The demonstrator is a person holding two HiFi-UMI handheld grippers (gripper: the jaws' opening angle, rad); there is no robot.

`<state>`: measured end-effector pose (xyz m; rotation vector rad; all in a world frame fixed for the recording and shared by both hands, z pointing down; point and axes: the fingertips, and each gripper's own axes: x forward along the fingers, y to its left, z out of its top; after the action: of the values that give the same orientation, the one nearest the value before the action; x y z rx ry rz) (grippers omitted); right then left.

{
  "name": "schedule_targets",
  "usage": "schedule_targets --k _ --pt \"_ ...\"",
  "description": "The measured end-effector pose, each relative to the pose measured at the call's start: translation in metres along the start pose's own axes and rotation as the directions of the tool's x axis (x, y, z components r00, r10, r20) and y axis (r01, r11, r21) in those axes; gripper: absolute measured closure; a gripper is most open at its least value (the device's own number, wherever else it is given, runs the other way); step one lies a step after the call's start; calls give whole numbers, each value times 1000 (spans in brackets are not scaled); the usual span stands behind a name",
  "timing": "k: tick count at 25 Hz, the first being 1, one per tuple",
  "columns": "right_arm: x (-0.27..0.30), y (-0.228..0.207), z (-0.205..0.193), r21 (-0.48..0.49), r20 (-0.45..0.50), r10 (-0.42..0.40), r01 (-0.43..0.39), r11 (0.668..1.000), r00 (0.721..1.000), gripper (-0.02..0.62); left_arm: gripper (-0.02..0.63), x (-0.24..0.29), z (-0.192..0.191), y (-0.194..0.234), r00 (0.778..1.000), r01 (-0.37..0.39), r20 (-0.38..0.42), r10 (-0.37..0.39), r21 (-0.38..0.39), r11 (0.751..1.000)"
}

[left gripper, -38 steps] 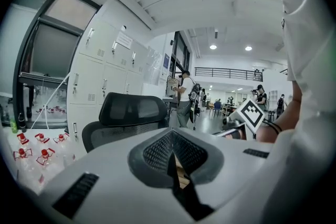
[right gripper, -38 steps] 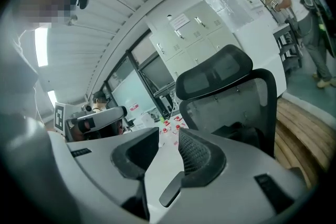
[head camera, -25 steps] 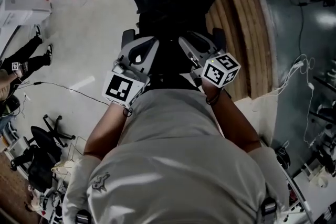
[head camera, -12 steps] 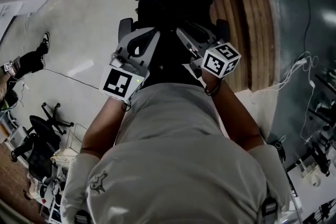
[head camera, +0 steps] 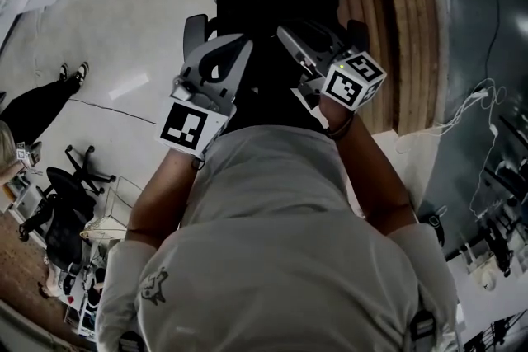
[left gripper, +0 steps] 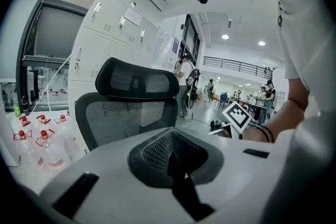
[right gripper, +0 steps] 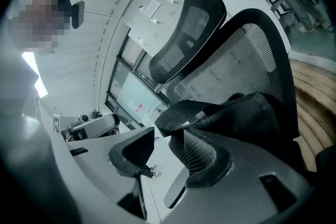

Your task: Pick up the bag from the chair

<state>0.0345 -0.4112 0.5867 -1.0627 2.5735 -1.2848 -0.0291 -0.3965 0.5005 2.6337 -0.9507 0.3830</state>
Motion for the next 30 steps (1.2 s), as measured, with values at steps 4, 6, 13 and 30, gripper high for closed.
schedule_targets --k 4,6,13,30 --pt "5 5 9 7 40 48 -49 999 998 425 598 4 -7 2 1000 -7 -9 7 -9 1000" --pt "7 5 13 16 51 61 -62 998 997 425 598 5 -7 3 1000 -12 -12 12 -14 1000" --pt "18 5 23 69 92 107 -114 991 990 425 598 6 -4 10 1000 -28 -5 28 -19 999" --pt "23 12 42 69 147 153 -165 984 977 560 598 3 2 14 999 -40 4 40 -10 999"
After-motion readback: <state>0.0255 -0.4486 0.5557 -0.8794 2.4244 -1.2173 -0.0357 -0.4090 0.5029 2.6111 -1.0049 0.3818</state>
